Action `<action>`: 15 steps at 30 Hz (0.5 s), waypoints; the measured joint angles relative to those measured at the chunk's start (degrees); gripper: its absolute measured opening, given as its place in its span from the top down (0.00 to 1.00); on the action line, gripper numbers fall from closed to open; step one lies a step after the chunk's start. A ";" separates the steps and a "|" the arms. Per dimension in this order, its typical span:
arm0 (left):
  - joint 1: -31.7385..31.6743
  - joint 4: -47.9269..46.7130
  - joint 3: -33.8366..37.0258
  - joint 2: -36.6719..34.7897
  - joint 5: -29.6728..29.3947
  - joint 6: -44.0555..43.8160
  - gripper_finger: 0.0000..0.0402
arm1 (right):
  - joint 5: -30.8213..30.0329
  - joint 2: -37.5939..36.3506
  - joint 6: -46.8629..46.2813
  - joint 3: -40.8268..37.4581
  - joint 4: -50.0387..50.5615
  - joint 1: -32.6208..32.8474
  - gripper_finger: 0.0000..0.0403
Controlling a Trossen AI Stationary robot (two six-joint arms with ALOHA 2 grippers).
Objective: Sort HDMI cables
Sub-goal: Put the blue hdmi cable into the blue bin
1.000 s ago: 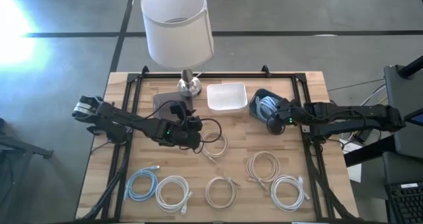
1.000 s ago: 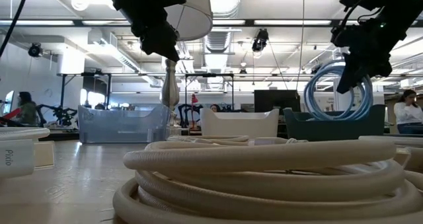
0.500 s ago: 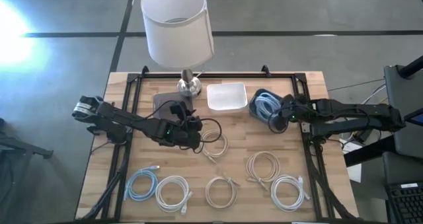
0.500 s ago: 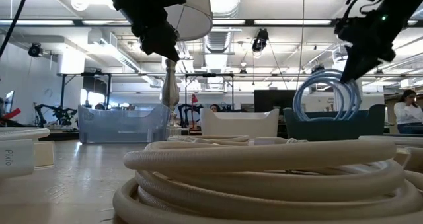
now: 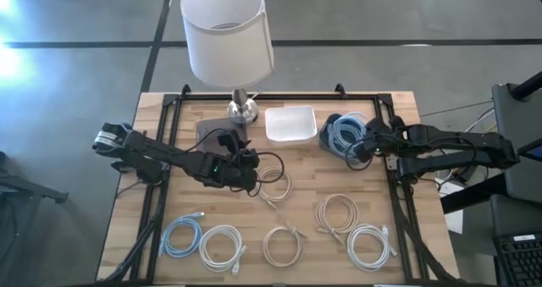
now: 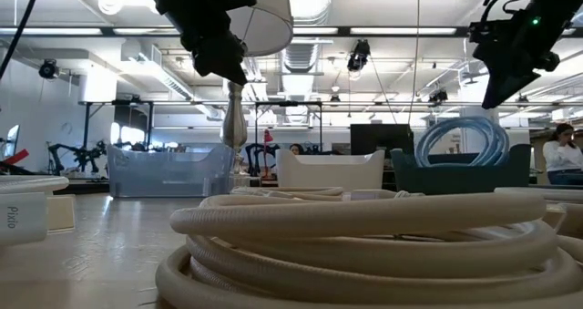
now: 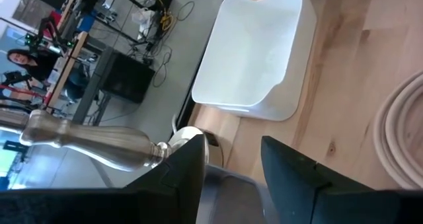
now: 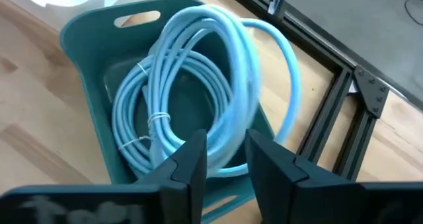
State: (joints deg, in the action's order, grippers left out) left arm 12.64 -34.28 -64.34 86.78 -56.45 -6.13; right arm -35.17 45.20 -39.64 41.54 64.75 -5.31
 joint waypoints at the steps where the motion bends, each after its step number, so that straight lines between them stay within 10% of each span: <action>1: -0.02 0.00 0.00 0.00 0.00 0.14 0.62 | -0.33 0.01 0.01 0.01 0.18 0.01 0.76; 7: -0.20 -0.48 0.00 -0.04 5.97 1.27 0.62 | -3.48 0.00 -0.81 0.37 2.62 0.03 0.76; 15: -0.50 -3.98 0.00 -0.04 37.72 4.49 0.62 | -3.86 3.31 0.09 3.55 2.37 0.03 0.74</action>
State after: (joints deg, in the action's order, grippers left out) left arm 12.15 -38.26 -64.34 86.74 -18.73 -1.64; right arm -39.03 48.51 -39.55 45.09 67.12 -5.28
